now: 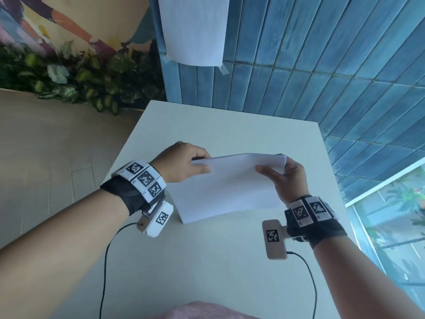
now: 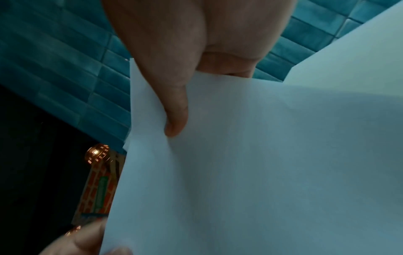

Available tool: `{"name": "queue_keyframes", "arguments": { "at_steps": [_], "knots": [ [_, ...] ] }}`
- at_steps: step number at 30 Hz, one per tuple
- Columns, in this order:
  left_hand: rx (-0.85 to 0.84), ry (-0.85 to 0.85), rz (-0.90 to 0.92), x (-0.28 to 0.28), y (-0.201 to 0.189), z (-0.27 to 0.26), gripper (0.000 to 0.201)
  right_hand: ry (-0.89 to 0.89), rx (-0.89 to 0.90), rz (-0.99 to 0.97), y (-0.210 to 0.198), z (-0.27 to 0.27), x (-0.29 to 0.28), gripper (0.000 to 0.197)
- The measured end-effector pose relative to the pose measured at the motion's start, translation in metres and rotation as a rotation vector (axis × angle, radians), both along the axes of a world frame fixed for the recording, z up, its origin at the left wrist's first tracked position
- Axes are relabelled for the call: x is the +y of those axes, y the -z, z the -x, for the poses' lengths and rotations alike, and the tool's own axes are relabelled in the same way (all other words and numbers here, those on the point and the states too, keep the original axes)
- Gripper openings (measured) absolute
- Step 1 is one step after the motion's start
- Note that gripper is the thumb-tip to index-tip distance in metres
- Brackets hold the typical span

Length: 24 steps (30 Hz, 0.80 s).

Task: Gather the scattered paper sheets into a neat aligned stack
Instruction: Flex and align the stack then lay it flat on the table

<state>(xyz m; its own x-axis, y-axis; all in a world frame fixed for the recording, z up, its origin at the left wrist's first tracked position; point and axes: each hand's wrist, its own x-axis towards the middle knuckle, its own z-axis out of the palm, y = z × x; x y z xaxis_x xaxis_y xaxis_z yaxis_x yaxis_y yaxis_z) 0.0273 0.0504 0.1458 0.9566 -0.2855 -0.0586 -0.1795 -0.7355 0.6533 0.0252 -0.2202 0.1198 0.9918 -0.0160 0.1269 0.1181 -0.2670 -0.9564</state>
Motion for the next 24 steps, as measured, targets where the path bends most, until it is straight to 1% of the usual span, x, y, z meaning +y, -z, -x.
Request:
{"name": "queue_keyframes", "arguments": {
  "at_steps": [2, 4, 6, 7, 8, 11, 12, 13, 14, 15, 17, 20, 22, 24],
  "knots": [
    [0.068, -0.012, -0.044, 0.011, 0.0, 0.0, 0.013, 0.045, 0.018, -0.038, 0.007, 0.0, -0.007, 0.014],
    [0.111, -0.037, -0.086, 0.023, 0.004, 0.001, 0.009, 0.093, 0.057, -0.08, 0.013, 0.001, -0.013, 0.017],
    [0.109, -0.11, -0.036, 0.032, 0.011, 0.001, 0.01, 0.129, 0.084, -0.12, 0.019, 0.002, -0.018, 0.019],
    [0.103, -0.167, 0.045, 0.034, 0.015, 0.001, 0.012, 0.14, 0.087, -0.139, 0.021, 0.002, -0.019, 0.019],
    [0.108, -0.227, 0.168, 0.034, 0.019, 0.0, 0.014, 0.15, 0.085, -0.157, 0.022, 0.002, -0.019, 0.02],
    [0.149, -0.385, 0.641, 0.024, 0.034, 0.004, 0.016, 0.181, 0.071, -0.181, 0.024, 0.003, -0.015, 0.019],
    [0.135, -0.43, 0.756, 0.019, 0.04, 0.006, 0.018, 0.186, 0.065, -0.182, 0.025, 0.004, -0.015, 0.018],
    [0.109, -0.478, 0.829, 0.013, 0.046, 0.007, 0.019, 0.19, 0.059, -0.18, 0.027, 0.005, -0.014, 0.018],
    [0.071, -0.529, 0.857, 0.007, 0.051, 0.009, 0.019, 0.193, 0.053, -0.181, 0.029, 0.006, -0.013, 0.02],
    [0.021, -0.582, 0.843, 0.002, 0.055, 0.01, 0.019, 0.197, 0.049, -0.187, 0.031, 0.006, -0.012, 0.022],
    [-0.103, -0.647, 0.759, -0.007, 0.058, 0.01, 0.018, 0.214, 0.047, -0.202, 0.034, 0.007, -0.01, 0.025],
    [-0.256, -0.664, 0.662, -0.018, 0.056, 0.014, 0.014, 0.235, 0.027, -0.205, 0.036, 0.007, -0.009, 0.022],
    [-0.306, -0.66, 0.641, -0.022, 0.055, 0.016, 0.013, 0.246, 0.02, -0.222, 0.038, 0.006, -0.01, 0.02],
    [-0.304, -0.644, 0.634, -0.023, 0.059, 0.018, 0.015, 0.255, 0.038, -0.229, 0.042, 0.005, -0.011, 0.02]
  ]
}}
